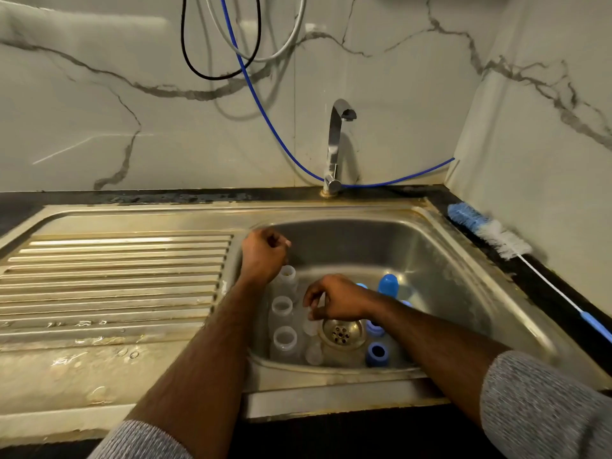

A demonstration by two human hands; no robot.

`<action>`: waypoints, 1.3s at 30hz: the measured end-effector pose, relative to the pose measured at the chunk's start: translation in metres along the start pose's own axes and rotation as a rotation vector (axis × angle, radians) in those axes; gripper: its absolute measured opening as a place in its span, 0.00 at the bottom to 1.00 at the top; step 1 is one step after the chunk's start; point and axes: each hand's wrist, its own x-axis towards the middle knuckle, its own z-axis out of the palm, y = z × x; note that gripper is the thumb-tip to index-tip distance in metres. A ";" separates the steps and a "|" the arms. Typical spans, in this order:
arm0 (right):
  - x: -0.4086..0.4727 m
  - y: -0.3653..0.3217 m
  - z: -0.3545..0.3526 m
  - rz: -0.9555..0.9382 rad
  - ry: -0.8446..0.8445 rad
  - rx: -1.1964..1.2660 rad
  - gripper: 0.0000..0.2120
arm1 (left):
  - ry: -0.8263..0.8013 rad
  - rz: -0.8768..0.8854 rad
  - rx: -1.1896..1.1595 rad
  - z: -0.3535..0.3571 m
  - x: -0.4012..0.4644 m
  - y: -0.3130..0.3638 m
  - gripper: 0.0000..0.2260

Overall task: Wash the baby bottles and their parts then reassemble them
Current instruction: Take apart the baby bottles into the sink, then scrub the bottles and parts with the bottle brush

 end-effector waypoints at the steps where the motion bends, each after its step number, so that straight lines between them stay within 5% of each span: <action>1: 0.003 0.000 -0.005 -0.008 0.068 0.026 0.10 | 0.035 -0.011 -0.002 -0.003 0.003 0.000 0.05; 7: 0.027 0.000 -0.027 0.031 0.237 0.078 0.12 | 0.063 -0.062 0.000 -0.009 0.010 0.004 0.03; 21: 0.070 -0.008 0.008 0.013 0.264 -0.026 0.10 | 0.032 -0.046 -0.009 -0.003 0.011 0.001 0.06; 27: 0.054 -0.007 -0.029 0.024 0.549 0.309 0.04 | -0.048 0.077 0.013 -0.003 0.009 -0.003 0.23; 30: 0.034 0.002 -0.046 0.028 0.545 0.486 0.05 | -0.148 0.146 0.074 -0.002 0.009 -0.004 0.33; 39: -0.040 -0.004 -0.079 0.073 0.660 0.792 0.11 | -0.329 0.268 -0.101 0.014 -0.012 0.027 0.22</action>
